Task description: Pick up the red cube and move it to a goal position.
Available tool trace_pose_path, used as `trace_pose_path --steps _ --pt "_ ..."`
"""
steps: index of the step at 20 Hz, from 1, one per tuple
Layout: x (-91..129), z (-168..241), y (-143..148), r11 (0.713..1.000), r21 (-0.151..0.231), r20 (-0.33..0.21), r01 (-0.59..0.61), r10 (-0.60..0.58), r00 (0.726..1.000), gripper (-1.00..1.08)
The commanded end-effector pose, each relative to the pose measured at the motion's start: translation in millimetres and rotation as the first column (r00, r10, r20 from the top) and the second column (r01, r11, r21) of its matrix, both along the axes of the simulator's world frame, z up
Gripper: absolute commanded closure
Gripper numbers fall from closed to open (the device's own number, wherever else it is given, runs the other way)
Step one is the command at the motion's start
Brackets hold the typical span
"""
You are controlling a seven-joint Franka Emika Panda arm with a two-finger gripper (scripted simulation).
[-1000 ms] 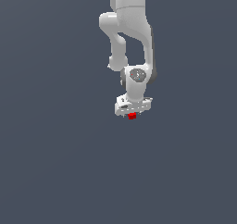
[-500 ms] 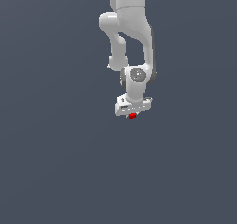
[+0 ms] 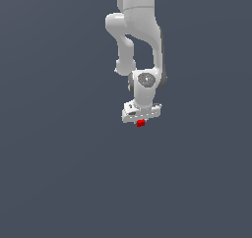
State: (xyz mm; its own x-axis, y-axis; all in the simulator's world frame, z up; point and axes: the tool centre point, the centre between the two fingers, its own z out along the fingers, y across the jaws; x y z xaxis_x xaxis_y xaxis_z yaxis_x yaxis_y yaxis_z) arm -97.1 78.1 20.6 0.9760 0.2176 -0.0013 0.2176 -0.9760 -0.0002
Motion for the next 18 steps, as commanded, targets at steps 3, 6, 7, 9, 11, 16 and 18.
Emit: trace_pose_path --steps 3,6,7,9,11,16,18 --pt "1 8 -2 1.000 0.000 0.001 0.000 0.000 1.000 1.08" --pt "1 20 -5 1.000 0.000 0.001 0.000 0.000 1.000 1.08" --pt "1 24 -6 1.000 0.000 0.001 0.000 0.000 1.000 1.08" --pt "2 36 -9 1.000 0.000 0.001 0.000 0.000 1.000 1.08" --pt "2 49 -12 1.000 0.000 0.001 0.000 0.000 1.000 1.08" --pt "4 92 -23 1.000 0.000 0.001 0.000 0.000 1.000 1.08" --pt "5 112 -27 1.000 0.001 0.001 0.000 0.000 1.000 1.08"
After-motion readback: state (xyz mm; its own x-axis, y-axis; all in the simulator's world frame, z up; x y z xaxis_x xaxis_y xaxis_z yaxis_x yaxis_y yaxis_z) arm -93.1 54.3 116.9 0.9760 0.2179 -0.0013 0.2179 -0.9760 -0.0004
